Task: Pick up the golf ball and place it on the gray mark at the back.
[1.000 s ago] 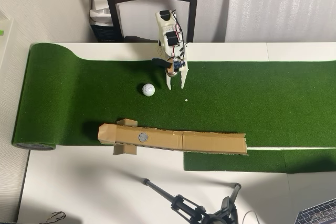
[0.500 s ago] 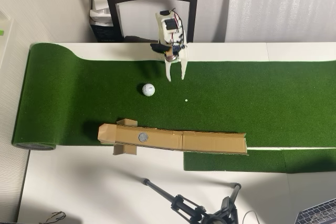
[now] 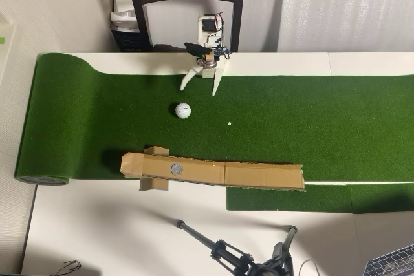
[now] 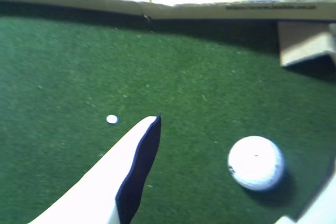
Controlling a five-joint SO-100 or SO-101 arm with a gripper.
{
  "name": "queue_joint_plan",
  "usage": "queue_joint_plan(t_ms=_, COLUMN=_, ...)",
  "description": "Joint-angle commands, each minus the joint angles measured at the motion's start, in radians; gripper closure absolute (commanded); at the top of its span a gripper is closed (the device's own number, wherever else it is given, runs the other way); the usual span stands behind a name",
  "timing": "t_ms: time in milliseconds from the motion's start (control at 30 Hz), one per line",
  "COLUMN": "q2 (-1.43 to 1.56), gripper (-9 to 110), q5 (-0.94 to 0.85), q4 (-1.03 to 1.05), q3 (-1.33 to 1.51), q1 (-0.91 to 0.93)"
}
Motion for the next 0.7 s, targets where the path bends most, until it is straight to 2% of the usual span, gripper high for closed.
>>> queue_joint_plan(t_ms=0, q2=0.054, gripper=47, q5=-0.038, q4=0.058, q3=-0.043, q1=0.06)
queue_joint_plan(t_ms=133, q2=0.054, gripper=47, q5=-0.032, q4=0.178, q3=0.041, q1=0.15)
queue_joint_plan(t_ms=367, q2=0.054, gripper=47, q5=-0.028, q4=0.183, q3=0.038, q1=0.238)
queue_joint_plan(t_ms=500, q2=0.012, gripper=47, q5=-0.028, q4=0.196, q3=-0.029, q1=0.25)
queue_joint_plan(t_ms=667, q2=-0.192, gripper=47, q5=0.017, q4=0.207, q3=-0.167, q1=0.238)
